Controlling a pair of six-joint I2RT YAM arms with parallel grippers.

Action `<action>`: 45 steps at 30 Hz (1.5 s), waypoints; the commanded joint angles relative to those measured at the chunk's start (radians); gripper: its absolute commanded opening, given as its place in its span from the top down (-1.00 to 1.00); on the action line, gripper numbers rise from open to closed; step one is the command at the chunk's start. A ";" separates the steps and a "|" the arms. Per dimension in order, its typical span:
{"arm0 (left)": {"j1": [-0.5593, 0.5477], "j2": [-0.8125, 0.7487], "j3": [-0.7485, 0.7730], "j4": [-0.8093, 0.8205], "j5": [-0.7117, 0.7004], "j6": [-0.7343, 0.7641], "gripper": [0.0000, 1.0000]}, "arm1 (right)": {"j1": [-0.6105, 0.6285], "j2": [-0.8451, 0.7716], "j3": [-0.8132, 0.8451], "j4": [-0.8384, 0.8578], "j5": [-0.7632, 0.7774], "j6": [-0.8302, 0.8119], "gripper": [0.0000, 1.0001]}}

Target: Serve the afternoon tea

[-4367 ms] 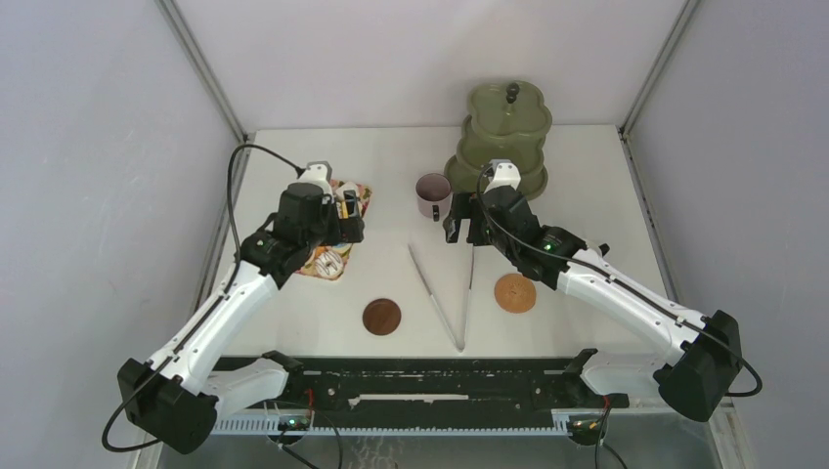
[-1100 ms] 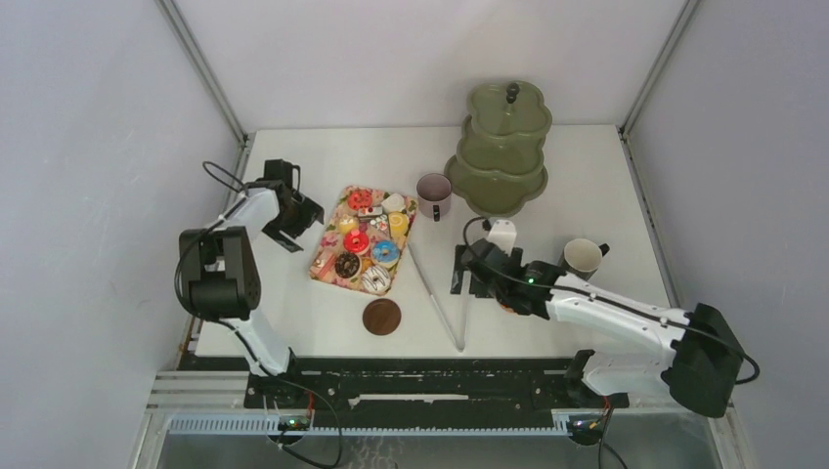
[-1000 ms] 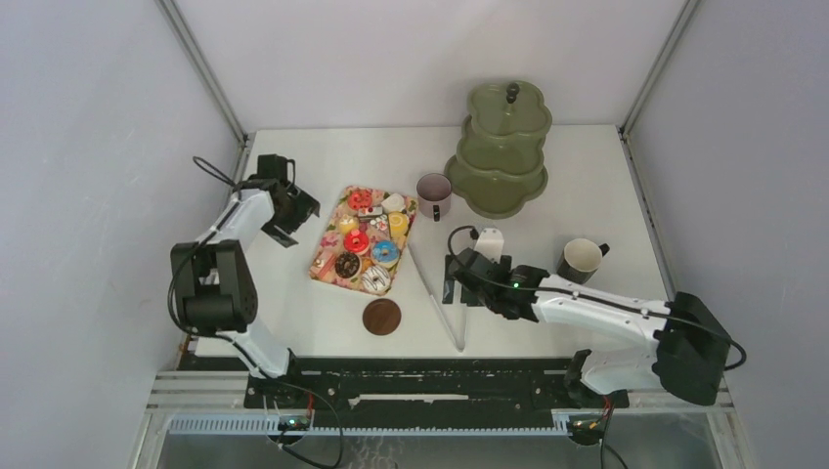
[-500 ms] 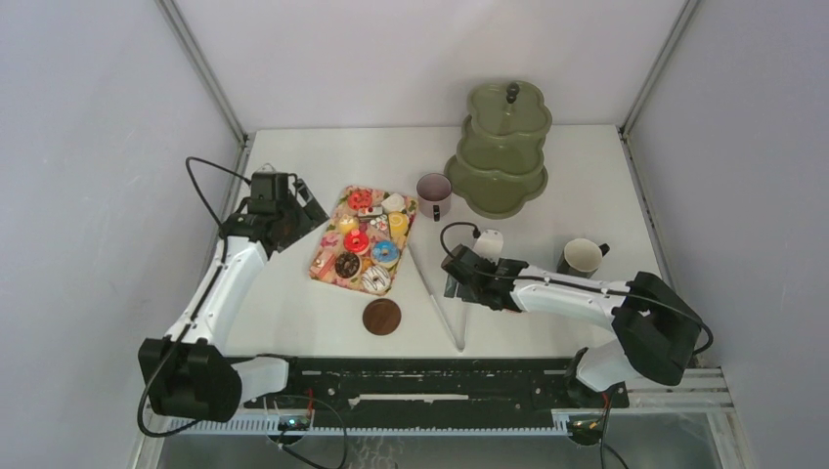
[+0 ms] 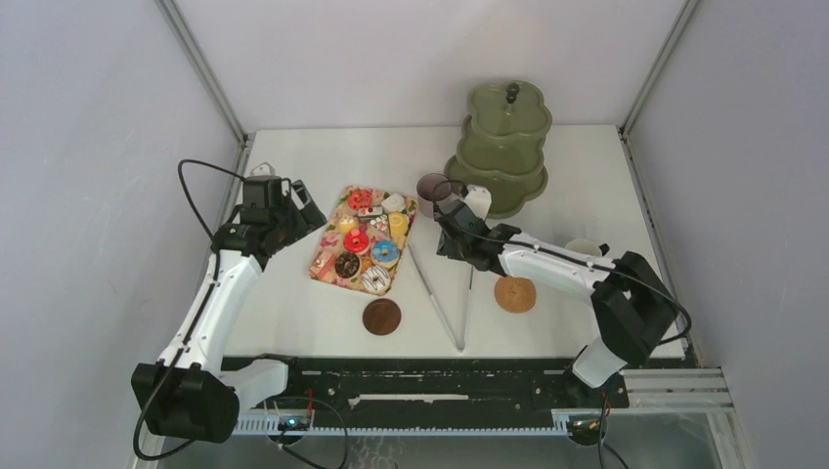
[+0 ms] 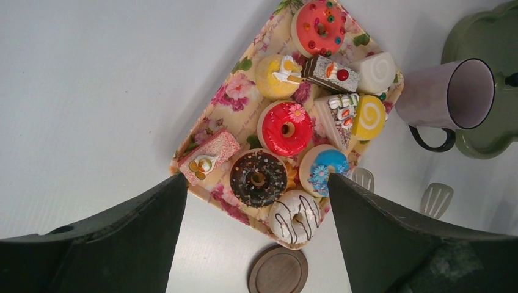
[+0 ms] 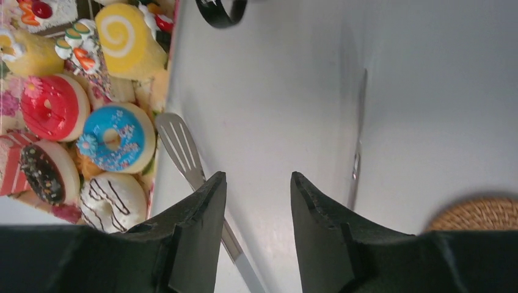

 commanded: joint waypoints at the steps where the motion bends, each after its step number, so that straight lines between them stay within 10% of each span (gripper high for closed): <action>1: -0.003 -0.026 0.030 0.008 -0.003 0.034 -0.80 | -0.024 0.080 0.108 0.042 -0.009 -0.093 -0.02; 45: -0.002 -0.017 0.019 -0.003 -0.015 0.055 -0.84 | -0.121 0.503 0.546 -0.051 -0.026 -0.278 -0.09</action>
